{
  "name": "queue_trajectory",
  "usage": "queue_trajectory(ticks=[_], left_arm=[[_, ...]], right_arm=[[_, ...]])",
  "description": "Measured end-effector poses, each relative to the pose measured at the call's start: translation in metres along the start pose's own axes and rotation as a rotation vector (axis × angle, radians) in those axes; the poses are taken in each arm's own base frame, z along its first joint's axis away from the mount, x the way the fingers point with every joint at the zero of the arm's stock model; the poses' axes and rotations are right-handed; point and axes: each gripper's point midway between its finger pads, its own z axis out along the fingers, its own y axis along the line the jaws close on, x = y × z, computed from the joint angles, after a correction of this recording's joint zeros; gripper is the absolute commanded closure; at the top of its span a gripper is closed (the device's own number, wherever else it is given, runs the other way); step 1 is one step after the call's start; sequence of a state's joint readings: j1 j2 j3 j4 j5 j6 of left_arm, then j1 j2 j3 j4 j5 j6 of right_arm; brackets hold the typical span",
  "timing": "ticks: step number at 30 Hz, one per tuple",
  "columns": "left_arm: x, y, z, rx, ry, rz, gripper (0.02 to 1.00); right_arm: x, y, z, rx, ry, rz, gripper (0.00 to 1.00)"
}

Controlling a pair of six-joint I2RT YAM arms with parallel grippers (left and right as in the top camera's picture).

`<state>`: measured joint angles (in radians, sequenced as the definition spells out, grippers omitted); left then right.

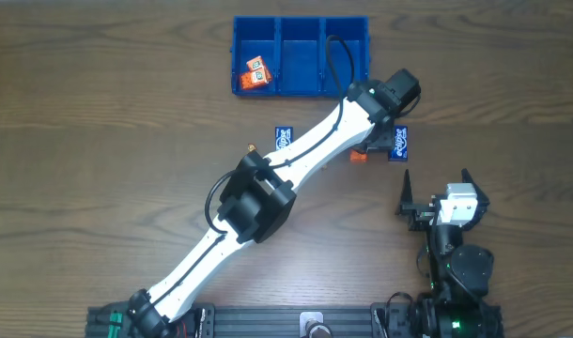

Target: Sort Candies Into Trays

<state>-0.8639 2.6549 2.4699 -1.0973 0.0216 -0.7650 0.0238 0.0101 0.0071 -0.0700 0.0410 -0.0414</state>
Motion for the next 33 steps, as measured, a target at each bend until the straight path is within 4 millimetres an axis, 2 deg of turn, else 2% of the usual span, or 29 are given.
queue_trajectory(ticks=[5,7,8,13,18,26,29,33], left_arm=[[0.003,0.003,0.003,-0.011,0.015,-0.018,0.373],[0.004,0.003,0.003,-0.012,0.018,-0.024,0.454],[0.004,0.003,0.003,-0.011,0.019,-0.028,0.529],[0.005,0.003,0.003,-0.011,0.024,-0.034,0.638],[0.007,0.003,0.003,-0.008,0.031,-0.044,0.669],[0.002,0.005,0.0,-0.022,0.006,-0.043,0.66],[-0.017,0.012,-0.023,-0.029,-0.064,-0.034,0.663],[-0.072,0.033,-0.107,0.021,-0.243,-0.05,0.663]], right_arm=[[0.0,0.0,0.0,0.0,0.0,0.0,0.003],[0.0,0.0,0.0,0.0,0.0,0.0,0.003],[0.0,0.0,0.0,0.0,0.0,0.0,0.003],[0.0,0.0,0.0,0.0,0.0,0.0,0.003],[0.0,0.0,0.0,0.0,0.0,0.0,0.003],[0.0,0.0,0.0,0.0,0.0,0.0,0.003],[0.0,0.0,0.0,0.0,0.0,0.0,0.003],[0.0,0.0,0.0,0.0,0.0,0.0,0.001]])
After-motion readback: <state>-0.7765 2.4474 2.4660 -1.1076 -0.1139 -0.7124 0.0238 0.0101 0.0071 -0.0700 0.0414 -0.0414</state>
